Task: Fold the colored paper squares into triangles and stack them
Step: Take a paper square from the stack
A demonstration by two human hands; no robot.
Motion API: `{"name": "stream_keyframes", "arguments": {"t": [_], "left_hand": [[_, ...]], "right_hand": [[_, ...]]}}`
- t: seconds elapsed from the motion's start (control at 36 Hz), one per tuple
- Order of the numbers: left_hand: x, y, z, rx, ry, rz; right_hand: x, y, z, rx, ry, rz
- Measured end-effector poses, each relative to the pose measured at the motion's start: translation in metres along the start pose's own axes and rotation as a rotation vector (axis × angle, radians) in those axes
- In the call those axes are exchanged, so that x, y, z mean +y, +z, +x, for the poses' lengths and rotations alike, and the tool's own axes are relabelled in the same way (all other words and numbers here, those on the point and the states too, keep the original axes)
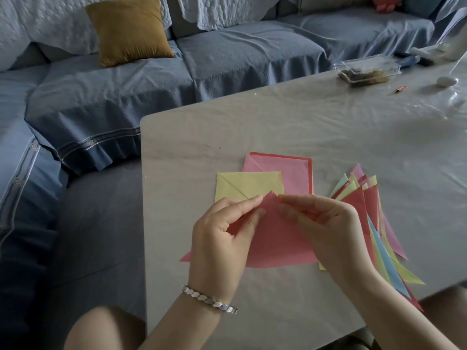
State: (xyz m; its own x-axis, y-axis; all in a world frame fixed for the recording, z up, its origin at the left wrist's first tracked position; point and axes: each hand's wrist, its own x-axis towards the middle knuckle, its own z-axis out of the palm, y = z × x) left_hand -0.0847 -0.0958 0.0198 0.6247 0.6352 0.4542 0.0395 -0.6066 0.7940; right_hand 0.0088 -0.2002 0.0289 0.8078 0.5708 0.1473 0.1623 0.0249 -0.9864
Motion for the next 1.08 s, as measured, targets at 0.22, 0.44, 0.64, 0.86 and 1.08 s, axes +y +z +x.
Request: {"name": "stream_keyframes", "arguments": {"t": [0.22,0.44,0.64,0.86,1.08], "left_hand": [[0.003,-0.002,0.002,-0.013,-0.037,-0.022],[0.002,-0.006,0.003,-0.129,-0.151,0.010],[-0.006,-0.011,0.005,-0.400,-0.331,0.002],[-0.056,0.006,-0.001,0.069,-0.751,-0.166],[-0.104,0.017,-0.020,-0.001,-0.789,0.110]], "right_hand": [[-0.001,-0.002,0.000,-0.034,0.035,-0.054],[0.002,-0.008,0.005,-0.206,-0.014,-0.249],[0.006,-0.015,0.018,-0.464,-0.056,-0.494],[0.045,-0.001,0.014,-0.219,-0.430,-0.817],[0.107,0.012,-0.020,-0.664,-0.279,-1.030]]}}
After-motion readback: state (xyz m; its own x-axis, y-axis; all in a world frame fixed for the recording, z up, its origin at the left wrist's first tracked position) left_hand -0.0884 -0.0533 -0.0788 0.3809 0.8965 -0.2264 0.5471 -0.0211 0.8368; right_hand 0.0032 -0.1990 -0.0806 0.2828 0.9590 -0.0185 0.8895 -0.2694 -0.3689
